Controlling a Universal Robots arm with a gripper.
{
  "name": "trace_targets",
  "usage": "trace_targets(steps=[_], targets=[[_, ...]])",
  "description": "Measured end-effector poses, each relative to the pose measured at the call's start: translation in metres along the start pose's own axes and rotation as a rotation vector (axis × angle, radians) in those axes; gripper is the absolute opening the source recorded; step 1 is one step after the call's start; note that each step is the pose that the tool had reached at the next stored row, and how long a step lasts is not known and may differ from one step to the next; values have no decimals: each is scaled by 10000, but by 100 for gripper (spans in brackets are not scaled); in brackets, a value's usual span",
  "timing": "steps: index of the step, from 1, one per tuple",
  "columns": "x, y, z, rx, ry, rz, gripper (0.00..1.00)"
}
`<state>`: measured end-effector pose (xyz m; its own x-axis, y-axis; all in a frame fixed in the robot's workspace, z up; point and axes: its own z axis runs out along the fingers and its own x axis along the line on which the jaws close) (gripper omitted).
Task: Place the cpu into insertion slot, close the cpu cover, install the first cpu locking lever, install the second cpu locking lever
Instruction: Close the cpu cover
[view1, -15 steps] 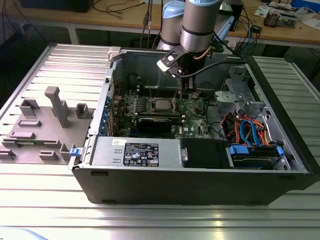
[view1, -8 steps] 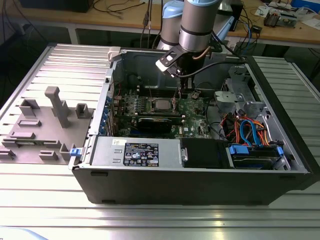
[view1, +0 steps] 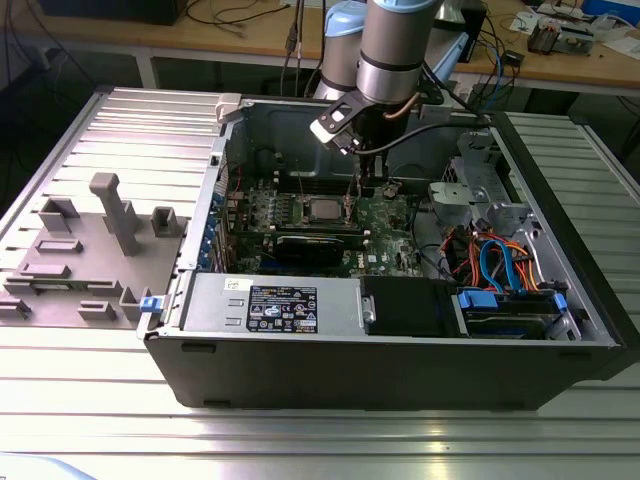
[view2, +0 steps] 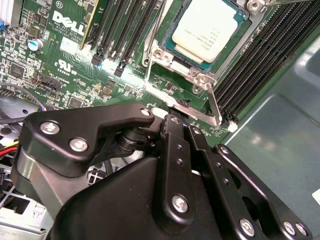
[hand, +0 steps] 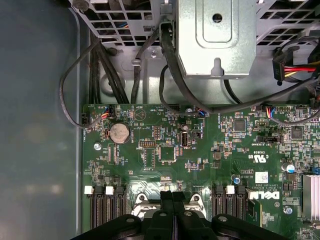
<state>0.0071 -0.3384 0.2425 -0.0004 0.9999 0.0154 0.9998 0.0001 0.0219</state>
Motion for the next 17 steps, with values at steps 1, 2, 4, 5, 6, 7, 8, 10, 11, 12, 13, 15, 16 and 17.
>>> trace_targets(steps=[1, 2, 4, 5, 6, 7, 8, 10, 11, 12, 13, 15, 16, 17], targets=[[0, -1, 0, 0, 0, 0, 11], [0, -3, 0, 0, 0, -1, 11], [0, -6, 0, 0, -1, -2, 11], [0, -7, 0, 0, -1, -1, 11], [0, -9, 0, 0, -1, 0, 11], [0, -11, 0, 0, 0, 0, 11], [0, -14, 0, 0, -1, -1, 11], [0, -17, -1, 0, 0, -2, 11], [0, -19, -1, 0, 0, -2, 11], [0, -21, -1, 0, 0, -1, 11], [0, -21, -1, 0, -1, -2, 11], [0, -23, -1, 0, 0, -1, 11], [0, -23, -1, 0, -1, -1, 11], [0, -24, -1, 0, 0, -1, 11]])
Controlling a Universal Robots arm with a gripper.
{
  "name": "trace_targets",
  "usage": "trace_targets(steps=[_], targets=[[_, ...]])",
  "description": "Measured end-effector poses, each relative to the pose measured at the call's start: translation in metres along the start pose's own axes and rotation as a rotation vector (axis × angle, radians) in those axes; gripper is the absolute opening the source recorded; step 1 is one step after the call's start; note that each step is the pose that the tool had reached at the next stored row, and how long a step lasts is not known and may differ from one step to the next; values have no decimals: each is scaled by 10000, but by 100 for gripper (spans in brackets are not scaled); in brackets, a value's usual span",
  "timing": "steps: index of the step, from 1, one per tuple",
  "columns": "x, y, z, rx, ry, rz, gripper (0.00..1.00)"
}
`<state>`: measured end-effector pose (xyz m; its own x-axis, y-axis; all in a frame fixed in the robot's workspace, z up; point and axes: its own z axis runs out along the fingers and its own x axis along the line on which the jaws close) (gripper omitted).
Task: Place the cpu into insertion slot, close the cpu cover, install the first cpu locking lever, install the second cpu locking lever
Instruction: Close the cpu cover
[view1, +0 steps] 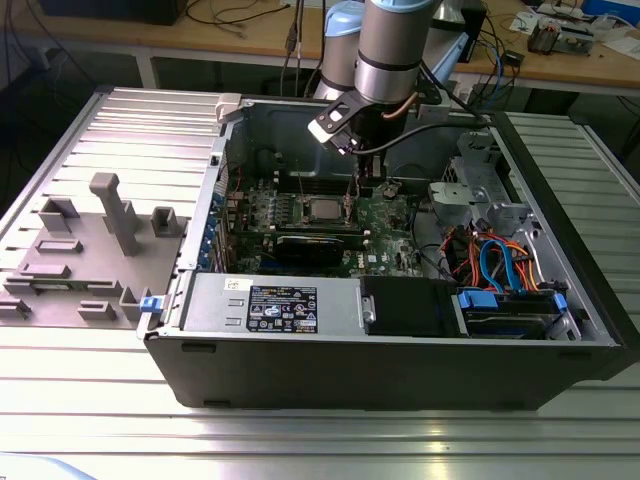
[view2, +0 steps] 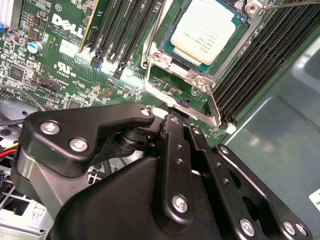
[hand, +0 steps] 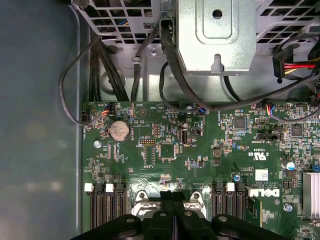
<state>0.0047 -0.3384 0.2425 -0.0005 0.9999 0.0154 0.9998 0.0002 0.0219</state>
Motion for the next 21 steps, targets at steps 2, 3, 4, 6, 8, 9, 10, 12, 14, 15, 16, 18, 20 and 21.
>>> trace_targets(steps=[2, 3, 4, 6, 8, 9, 10, 12, 14, 15, 16, 18, 20, 21], targets=[[0, -5, 0, 0, 0, 0, 11], [0, -6, 0, 0, 0, 0, 11], [0, -9, 0, 0, 0, 0, 11], [0, -11, 0, 0, 0, -1, 11], [0, -21, 1, 0, 0, 0, 11], [0, -23, 1, 0, 0, 0, 11], [0, -25, 1, 1, -1, 1, 11], [0, -36, 1, 1, 0, 0, 11], [0, -45, 1, 0, 1, 1, 11], [0, -50, 1, 0, 1, 0, 11], [0, -53, 1, 0, 0, 0, 11], [0, -63, 0, 1, 0, 0, 11], [0, -65, 0, 0, 0, 0, 11], [0, -66, 0, 0, 0, 0, 11]])
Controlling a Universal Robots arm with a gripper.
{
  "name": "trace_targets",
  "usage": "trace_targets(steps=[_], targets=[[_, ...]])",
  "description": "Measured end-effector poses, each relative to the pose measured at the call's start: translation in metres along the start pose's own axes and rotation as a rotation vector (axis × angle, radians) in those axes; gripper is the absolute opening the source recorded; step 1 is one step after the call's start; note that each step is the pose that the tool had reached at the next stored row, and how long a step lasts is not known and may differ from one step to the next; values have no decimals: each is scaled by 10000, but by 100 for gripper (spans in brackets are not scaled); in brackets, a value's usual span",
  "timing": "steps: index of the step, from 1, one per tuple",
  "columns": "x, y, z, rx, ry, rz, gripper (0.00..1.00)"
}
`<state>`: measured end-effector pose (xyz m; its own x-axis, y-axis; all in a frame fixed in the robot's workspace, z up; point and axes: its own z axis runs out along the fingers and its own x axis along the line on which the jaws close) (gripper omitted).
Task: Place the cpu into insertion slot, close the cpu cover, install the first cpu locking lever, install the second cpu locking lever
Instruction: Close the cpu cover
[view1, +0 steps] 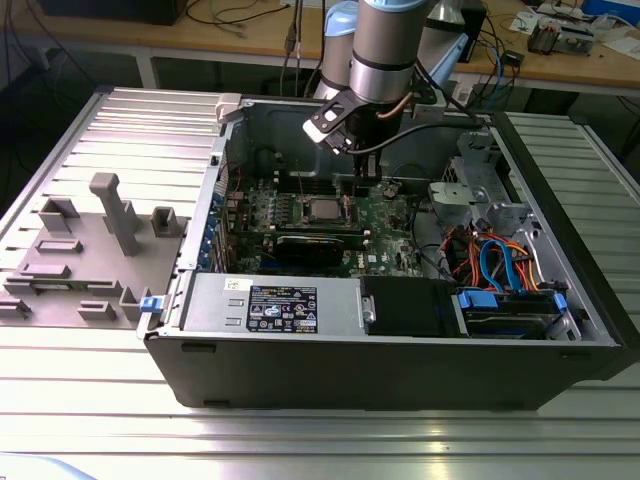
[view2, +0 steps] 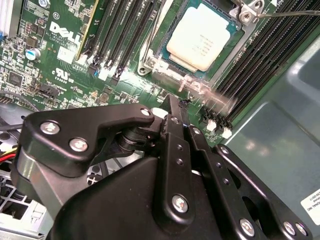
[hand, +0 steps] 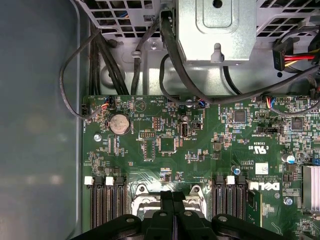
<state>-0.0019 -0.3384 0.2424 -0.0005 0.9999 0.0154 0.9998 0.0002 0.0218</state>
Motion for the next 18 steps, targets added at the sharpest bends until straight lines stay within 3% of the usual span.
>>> trace_targets(steps=[7, 12, 18], targets=[[0, -11, 1, -1, 1, 3, 11], [-1, -152, 16, -1, 1, 1, 11], [-2, -187, 28, 2, 0, 0, 11]])
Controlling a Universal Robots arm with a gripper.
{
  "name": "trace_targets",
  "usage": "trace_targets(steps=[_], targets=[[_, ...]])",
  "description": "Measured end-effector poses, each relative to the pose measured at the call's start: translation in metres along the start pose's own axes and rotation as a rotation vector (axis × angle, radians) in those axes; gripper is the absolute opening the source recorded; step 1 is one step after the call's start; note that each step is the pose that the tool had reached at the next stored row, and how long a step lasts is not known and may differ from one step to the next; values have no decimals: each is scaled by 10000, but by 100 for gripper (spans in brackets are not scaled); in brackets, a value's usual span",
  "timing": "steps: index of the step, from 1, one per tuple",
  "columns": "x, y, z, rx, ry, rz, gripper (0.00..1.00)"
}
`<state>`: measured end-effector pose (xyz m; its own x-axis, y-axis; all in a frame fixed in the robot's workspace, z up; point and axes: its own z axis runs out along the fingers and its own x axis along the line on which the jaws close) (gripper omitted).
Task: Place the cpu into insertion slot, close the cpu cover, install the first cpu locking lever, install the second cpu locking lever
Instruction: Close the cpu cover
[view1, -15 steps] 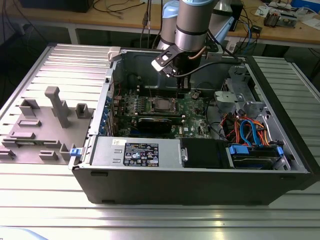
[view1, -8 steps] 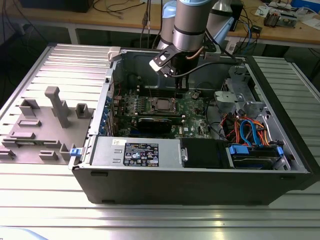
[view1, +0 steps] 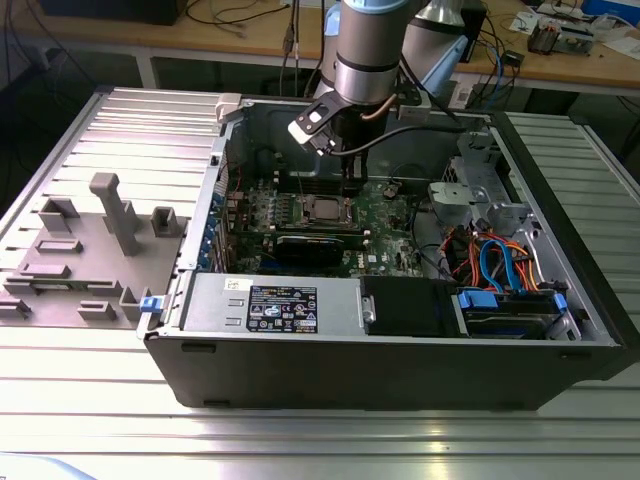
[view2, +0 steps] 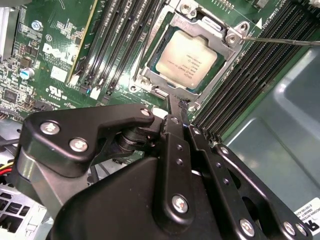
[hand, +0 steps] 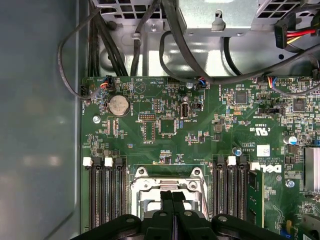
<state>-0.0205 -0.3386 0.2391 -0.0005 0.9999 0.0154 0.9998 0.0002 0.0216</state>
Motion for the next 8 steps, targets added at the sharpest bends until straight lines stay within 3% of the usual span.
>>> trace_targets(steps=[8], targets=[[0, -7, 4, -1, 1, 3, 11]])
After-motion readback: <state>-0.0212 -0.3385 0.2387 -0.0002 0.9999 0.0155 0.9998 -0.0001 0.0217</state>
